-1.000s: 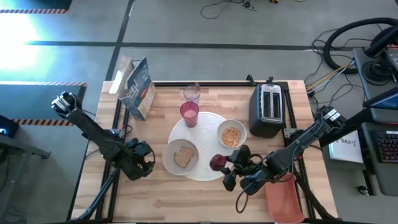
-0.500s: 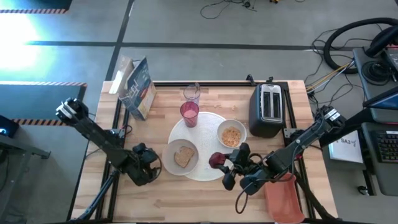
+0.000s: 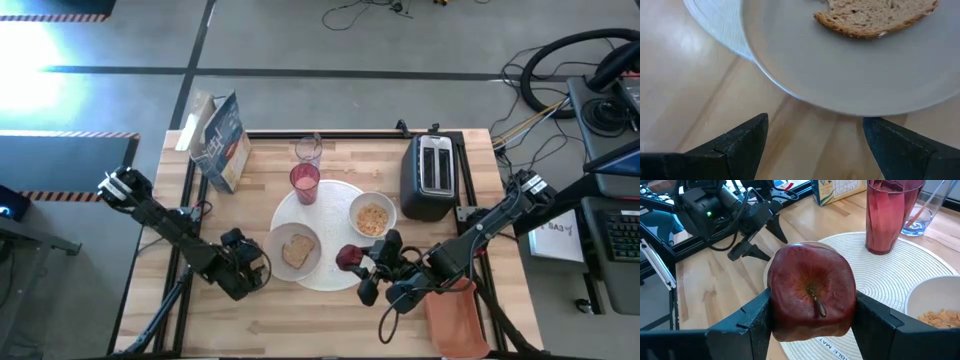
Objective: Arrange a breakfast setting
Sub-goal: Put the apple on the white table mat to the bottom of the brown plate
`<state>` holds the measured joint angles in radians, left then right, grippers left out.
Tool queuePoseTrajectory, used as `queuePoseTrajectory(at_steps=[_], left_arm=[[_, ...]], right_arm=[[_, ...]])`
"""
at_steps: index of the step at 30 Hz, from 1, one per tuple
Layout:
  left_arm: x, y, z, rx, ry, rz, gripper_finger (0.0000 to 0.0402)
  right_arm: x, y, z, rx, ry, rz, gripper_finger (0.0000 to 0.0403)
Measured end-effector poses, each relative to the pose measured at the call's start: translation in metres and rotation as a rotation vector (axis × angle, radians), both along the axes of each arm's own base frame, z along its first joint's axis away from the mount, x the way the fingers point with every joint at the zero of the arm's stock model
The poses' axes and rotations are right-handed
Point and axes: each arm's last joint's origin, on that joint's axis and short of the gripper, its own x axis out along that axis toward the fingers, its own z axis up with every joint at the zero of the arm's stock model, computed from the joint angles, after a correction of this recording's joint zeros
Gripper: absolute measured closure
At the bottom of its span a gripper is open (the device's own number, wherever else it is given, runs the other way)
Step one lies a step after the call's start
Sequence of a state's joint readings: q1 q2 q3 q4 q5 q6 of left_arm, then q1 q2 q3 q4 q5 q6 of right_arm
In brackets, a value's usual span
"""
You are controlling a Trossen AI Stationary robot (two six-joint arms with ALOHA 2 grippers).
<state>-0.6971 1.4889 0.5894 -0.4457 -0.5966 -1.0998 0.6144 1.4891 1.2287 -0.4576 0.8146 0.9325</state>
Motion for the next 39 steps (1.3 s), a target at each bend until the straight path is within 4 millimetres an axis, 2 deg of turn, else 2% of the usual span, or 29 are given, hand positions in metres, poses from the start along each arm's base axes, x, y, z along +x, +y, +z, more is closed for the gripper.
queuePoseTrajectory(at_steps=[10,23,31,39], left_arm=[[0.025,0.006,0.012,0.081,-0.027,-0.021,0.0095],[0.044,0.026,0.009,0.143,-0.027,0.001,0.0095],[0.044,0.028,0.012,0.145,-0.028,-0.003,0.0095],[0.048,0.026,0.023,0.134,-0.049,-0.015,0.0095]], right_arm=[[0.0,0.0,0.0,-0.001,0.001,0.001,0.0193],[0.0,0.0,0.0,0.001,0.0,0.0,0.0192],[-0.002,-0.002,-0.003,0.039,0.017,-0.033,0.0192],[-0.011,-0.006,-0.018,0.15,0.091,-0.119,0.0192]])
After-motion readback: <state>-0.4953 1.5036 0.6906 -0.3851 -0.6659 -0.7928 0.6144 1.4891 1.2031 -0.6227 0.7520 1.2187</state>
